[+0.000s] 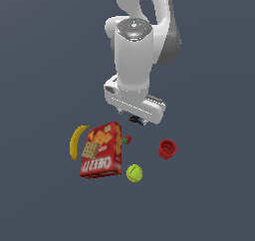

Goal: Pick up a designated object from a clutter of objects.

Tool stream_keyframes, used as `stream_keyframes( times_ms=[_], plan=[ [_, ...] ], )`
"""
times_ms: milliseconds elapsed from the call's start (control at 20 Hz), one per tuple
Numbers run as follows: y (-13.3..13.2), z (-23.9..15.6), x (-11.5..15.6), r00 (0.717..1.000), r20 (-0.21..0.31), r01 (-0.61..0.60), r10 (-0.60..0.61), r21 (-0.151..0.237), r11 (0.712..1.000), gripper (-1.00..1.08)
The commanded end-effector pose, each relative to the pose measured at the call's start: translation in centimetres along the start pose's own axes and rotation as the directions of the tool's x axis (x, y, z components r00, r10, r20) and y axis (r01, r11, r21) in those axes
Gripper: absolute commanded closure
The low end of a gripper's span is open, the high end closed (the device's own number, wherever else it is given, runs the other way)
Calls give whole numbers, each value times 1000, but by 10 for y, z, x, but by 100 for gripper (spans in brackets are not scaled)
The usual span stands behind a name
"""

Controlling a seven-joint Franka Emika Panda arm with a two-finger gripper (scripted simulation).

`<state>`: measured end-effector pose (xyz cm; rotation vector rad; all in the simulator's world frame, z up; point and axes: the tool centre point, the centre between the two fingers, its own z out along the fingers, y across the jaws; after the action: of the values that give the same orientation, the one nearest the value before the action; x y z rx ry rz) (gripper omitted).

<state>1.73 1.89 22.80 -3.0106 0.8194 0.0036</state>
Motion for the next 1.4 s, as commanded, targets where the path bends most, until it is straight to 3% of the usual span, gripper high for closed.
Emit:
stream_keyframes(
  times_ms=[0, 300, 600, 900, 1350],
  plan=[
    [0, 12, 1, 997, 1, -71, 71, 1, 997, -92],
    [3, 39, 4, 972, 3, -235, 235, 1, 972, -92],
    [6, 66, 5, 919, 2, -393, 393, -1, 919, -92],
    [11, 93, 6, 841, -1, -541, 541, -3, 841, -92],
    [20, 131, 5, 692, -11, -722, 721, -6, 692, -92]
  ],
)
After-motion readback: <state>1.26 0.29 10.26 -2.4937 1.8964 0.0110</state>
